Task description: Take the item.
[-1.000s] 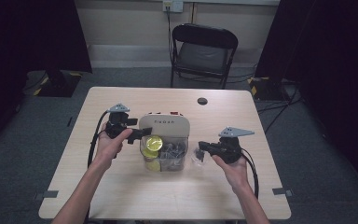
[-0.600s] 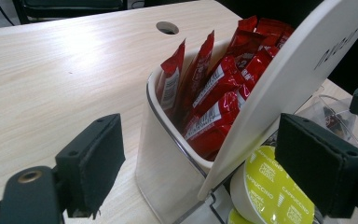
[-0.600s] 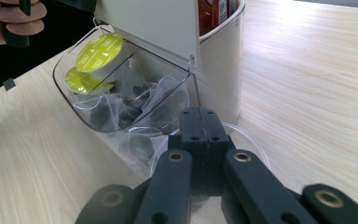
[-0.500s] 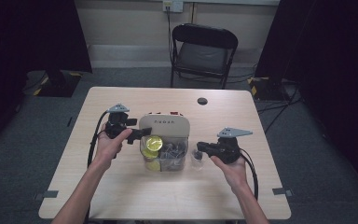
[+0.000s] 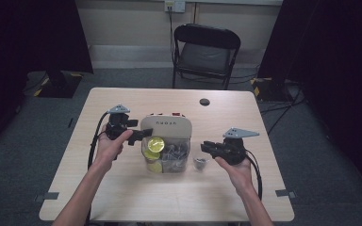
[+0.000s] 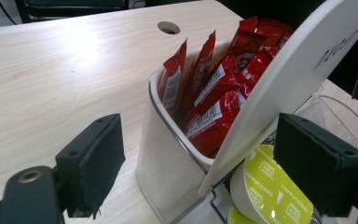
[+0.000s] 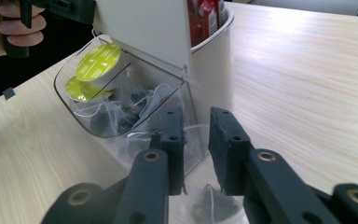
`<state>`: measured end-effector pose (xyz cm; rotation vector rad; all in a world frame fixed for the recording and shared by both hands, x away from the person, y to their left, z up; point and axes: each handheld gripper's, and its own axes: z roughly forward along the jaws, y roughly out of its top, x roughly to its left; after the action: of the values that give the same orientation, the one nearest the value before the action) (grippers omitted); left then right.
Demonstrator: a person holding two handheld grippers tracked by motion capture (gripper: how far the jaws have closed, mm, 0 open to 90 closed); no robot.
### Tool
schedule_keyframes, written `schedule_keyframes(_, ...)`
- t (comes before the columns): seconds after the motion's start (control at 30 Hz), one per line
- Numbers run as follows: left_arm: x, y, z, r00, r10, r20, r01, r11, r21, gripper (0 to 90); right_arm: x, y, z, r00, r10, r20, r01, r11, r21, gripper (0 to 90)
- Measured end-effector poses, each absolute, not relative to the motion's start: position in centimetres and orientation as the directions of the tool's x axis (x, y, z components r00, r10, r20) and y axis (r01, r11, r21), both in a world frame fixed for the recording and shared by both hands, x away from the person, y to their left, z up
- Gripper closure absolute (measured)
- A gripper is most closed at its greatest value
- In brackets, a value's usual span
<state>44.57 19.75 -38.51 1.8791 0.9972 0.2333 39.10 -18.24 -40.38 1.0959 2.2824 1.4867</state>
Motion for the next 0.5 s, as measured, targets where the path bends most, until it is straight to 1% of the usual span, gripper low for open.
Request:
schedule_keyframes(0.07, 44.6, 20.0, -38.5, 0.645, 0.725, -0.24, 0.537, -0.206, 0.818, 16.1, 39.0, -18.8, -40.1, -0.696, 0.685, 0.217, 0.467, 0.202, 0.861, 72.6)
schedule_keyframes(0.17, 44.6, 20.1, -38.4, 0.644, 0.725, -0.246, 0.54, -0.203, 0.817, 16.0, 38.8, -19.2, -39.9, -0.692, 0.69, 0.215, 0.466, 0.199, 0.862, 71.0)
schedule_keyframes(0.2, 44.5, 20.1, -38.4, 0.644, 0.726, -0.242, 0.539, -0.206, 0.817, 16.0, 38.7, -19.3, -39.9, -0.69, 0.691, 0.215, 0.467, 0.198, 0.862, 69.1)
schedule_keyframes(0.23, 44.5, 20.0, -38.4, 0.64, 0.727, -0.248, 0.541, -0.197, 0.818, 16.2, 38.5, -19.5, -39.8, -0.688, 0.693, 0.217, 0.469, 0.196, 0.861, 65.0)
schedule_keyframes(0.3, 44.3, 19.9, -38.2, 0.641, 0.728, -0.243, 0.537, -0.199, 0.82, 16.2, 38.1, -20.0, -39.7, -0.684, 0.698, 0.21, 0.465, 0.196, 0.864, 62.9)
schedule_keyframes(0.33, 44.2, 20.0, -38.0, 0.645, 0.727, -0.237, 0.531, -0.204, 0.822, 16.2, 37.6, -20.7, -39.7, -0.68, 0.703, 0.207, 0.464, 0.194, 0.865, 59.6)
schedule_keyframes(0.43, 44.2, 20.0, -38.0, 0.647, 0.726, -0.233, 0.528, -0.207, 0.823, 16.2, 37.3, -21.4, -39.9, -0.666, 0.716, 0.211, 0.473, 0.186, 0.862, 57.0)
schedule_keyframes(0.47, 44.2, 20.0, -38.0, 0.643, 0.728, -0.238, 0.532, -0.201, 0.823, 16.2, 37.0, -22.1, -40.2, -0.653, 0.719, 0.236, 0.492, 0.166, 0.855, 54.6)
schedule_keyframes(0.5, 44.3, 20.2, -38.0, 0.641, 0.729, -0.241, 0.533, -0.196, 0.823, 16.2, 36.8, -22.5, -40.3, -0.646, 0.724, 0.242, 0.497, 0.158, 0.853, 54.1)
